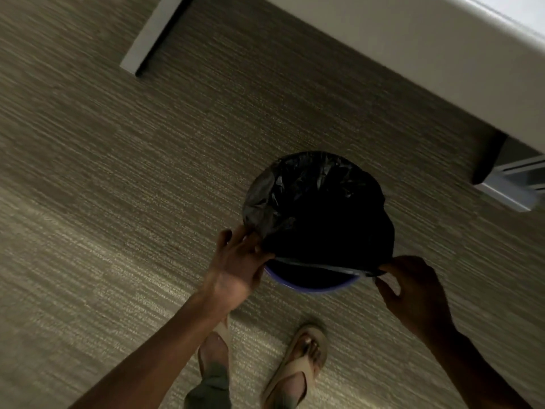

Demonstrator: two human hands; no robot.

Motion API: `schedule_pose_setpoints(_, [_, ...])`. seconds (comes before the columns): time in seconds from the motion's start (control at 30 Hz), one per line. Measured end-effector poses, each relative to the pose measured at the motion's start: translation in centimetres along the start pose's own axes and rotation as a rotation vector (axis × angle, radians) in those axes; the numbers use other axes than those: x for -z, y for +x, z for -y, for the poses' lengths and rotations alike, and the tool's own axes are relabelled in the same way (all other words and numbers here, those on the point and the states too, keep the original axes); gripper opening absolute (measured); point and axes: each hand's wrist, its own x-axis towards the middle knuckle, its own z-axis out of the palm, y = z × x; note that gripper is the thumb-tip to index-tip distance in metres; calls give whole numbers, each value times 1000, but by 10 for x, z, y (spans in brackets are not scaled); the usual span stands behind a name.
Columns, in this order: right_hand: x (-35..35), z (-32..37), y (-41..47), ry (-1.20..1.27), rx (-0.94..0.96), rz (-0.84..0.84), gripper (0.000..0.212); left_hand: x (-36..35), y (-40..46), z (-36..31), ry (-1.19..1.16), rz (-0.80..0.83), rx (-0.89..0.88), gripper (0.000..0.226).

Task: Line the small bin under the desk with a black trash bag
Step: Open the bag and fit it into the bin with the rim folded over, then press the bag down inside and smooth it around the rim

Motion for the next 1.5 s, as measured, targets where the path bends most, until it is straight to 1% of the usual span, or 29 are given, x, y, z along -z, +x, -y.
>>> schedule_pose_setpoints(0.07, [-8, -1, -16, -52, 15, 17, 40, -9, -21, 1, -15, -1, -36, 45])
schedule_pose_setpoints(0.17, [-22, 6, -27, -22, -12, 44, 40, -21, -36, 4, -10, 24, 20, 45])
schedule_pose_setpoints(0.3, [-42, 19, -21, 90, -201, -29, 24, -28, -33, 5, -24, 21, 85, 31])
schedule_pose_setpoints(0.4, [-51, 26, -17, 176, -332, -64, 17, -32, -27, 1, -55, 54, 96, 33])
schedule_pose_setpoints(0.47, [-53, 26, -18, 196, -375, -57, 16, -31, -26, -1, -67, 84, 105, 35])
schedule_pose_setpoints(0.53, [-54, 25, -21, 139, -349, -27, 14, -31, -28, 0, -90, 86, 99, 35])
schedule_pose_setpoints(0.67, [-54, 24, -22, -48, -198, 60, 7, -37, -36, 4, -87, 72, 35, 34])
schedule_pose_setpoints(0.77, [-55, 29, -16, -150, -155, 75, 14, -41, -35, 3, -86, 37, 46, 29])
schedule_pose_setpoints(0.87, [-61, 32, -14, -146, -136, 88, 19, -41, -31, 1, -118, 10, 93, 22])
schedule_pose_setpoints(0.93, [-67, 33, -18, -146, -107, 108, 29, -42, -31, 0, -133, 27, 102, 20])
schedule_pose_setpoints(1.0, [-73, 37, -24, -222, -120, 188, 44, -44, -36, 1, -124, 56, 88, 24])
schedule_pose_setpoints(1.1, [-78, 42, -29, -308, -213, 409, 66, -43, -40, 3, -75, 156, 70, 37])
schedule_pose_setpoints(1.13, [-79, 40, -29, -300, -229, 439, 68, -43, -41, 4, -60, 172, 71, 39])
schedule_pose_setpoints(1.17, [-79, 39, -26, -250, -229, 433, 66, -42, -41, 4, -67, 180, 77, 39])
schedule_pose_setpoints(1.2, [-80, 35, -23, -137, -240, 390, 61, -42, -40, 3, -95, 163, 102, 37])
schedule_pose_setpoints(1.23, [-79, 34, -20, 67, -310, 310, 53, -42, -38, 1, -177, 109, 169, 33])
schedule_pose_setpoints(1.27, [-76, 35, -16, 329, -471, 205, 42, -39, -35, -3, -335, 19, 299, 29])
schedule_pose_setpoints(1.3, [-70, 37, -11, 562, -673, 78, 32, -34, -31, -8, -529, -99, 472, 33])
schedule_pose_setpoints(1.33, [-64, 37, -6, 723, -861, -64, 29, -30, -26, -11, -682, -228, 630, 42])
schedule_pose_setpoints(1.37, [-59, 36, -1, 814, -1002, -187, 31, -26, -22, -13, -767, -340, 721, 45])
schedule_pose_setpoints(1.4, [-53, 34, 3, 847, -1079, -271, 29, -23, -17, -14, -793, -422, 747, 38])
schedule_pose_setpoints(1.43, [-47, 35, 7, 861, -1099, -332, 20, -19, -12, -16, -795, -439, 741, 24])
schedule_pose_setpoints(1.47, [-41, 36, 11, 863, -1071, -359, 18, -14, -4, -19, -792, -382, 726, 22])
schedule_pose_setpoints(1.5, [-36, 38, 17, 844, -998, -340, 32, -11, 5, -22, -792, -293, 709, 38])
